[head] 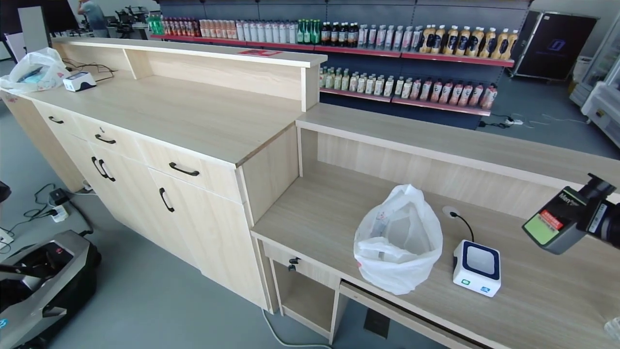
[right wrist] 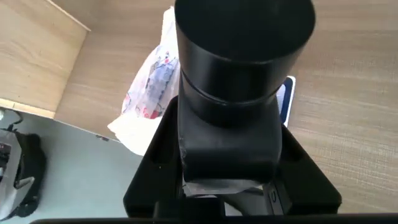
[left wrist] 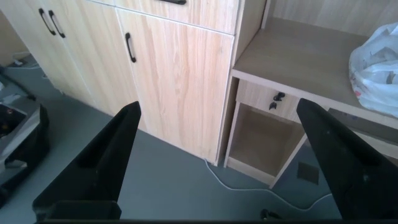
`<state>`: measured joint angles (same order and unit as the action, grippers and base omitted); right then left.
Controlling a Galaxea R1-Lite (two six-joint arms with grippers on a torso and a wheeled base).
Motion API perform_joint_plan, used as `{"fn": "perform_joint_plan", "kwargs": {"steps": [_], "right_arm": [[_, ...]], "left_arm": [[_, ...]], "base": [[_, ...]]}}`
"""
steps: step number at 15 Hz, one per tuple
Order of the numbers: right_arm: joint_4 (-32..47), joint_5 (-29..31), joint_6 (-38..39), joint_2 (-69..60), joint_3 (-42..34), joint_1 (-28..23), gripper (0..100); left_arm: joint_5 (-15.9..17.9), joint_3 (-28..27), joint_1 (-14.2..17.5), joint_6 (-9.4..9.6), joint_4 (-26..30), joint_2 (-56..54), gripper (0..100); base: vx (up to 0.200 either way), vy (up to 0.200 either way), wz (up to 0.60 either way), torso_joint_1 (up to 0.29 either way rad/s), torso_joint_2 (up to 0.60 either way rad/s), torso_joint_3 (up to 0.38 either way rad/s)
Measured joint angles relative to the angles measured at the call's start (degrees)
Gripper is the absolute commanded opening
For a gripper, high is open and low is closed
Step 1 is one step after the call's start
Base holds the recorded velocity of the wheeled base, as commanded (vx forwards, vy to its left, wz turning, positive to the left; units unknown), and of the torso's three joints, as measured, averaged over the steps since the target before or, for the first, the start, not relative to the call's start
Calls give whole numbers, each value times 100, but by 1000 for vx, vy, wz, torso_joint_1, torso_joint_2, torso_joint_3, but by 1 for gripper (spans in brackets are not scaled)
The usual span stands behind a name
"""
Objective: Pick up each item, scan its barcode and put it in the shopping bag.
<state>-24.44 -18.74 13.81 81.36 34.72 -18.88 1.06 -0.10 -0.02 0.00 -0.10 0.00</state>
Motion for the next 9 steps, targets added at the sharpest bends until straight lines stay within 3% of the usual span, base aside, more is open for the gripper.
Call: {"fn": "perform_joint_plan", "kwargs": {"steps": [4, 9], "right_arm": [[-783, -1109, 61, 994, 69, -772, 0], [-1436, -1261, -634, 1807, -74, -898, 0]], "left_arm": [[0, 0, 2, 0, 2, 0, 100], [0, 0, 2, 0, 2, 0, 100]], "base": [[0, 0, 0, 0, 0, 0], [0, 0, 0, 0, 0, 0]]}}
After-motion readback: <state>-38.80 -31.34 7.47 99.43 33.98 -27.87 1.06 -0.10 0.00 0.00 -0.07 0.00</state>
